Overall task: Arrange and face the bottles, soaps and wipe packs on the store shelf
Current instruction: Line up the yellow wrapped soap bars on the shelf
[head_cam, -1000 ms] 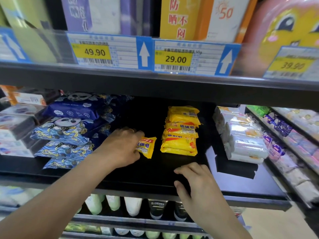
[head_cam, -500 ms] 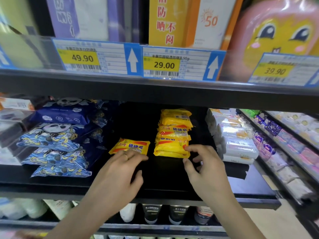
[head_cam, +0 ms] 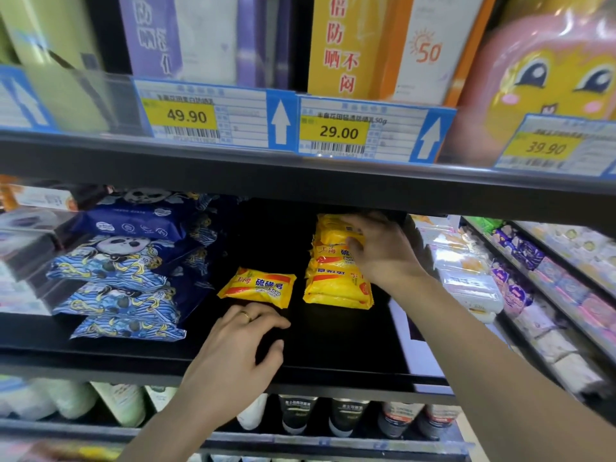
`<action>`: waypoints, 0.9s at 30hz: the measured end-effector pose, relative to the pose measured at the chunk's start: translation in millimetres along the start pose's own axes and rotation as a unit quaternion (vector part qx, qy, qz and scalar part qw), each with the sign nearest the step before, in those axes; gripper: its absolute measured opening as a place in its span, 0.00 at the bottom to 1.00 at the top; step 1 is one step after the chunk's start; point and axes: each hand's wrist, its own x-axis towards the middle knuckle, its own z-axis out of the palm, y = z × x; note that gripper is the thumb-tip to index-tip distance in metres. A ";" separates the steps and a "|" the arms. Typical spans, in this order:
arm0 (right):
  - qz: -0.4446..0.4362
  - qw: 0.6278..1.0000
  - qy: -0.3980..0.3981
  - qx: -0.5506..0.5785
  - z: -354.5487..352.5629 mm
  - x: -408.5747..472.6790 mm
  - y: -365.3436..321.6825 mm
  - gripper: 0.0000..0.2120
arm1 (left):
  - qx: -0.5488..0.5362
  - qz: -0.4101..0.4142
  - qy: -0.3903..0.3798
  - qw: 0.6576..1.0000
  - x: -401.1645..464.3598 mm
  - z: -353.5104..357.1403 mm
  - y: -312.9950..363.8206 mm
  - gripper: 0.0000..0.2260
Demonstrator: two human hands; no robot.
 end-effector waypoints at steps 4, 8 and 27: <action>-0.004 1.000 0.014 -0.027 1.3 2.2 2.7 0.18 | -0.015 -0.006 -0.003 1.000 0.7 -1.1 -1.8 0.16; -0.021 0.995 0.095 -0.029 -3.5 -10.0 1.1 0.13 | -0.039 -0.015 -0.004 0.999 0.6 -0.8 -2.8 0.10; -0.110 0.975 0.111 0.155 6.5 -169.9 -64.5 0.25 | -0.495 -0.238 -0.098 0.830 -1.6 -36.9 56.9 0.11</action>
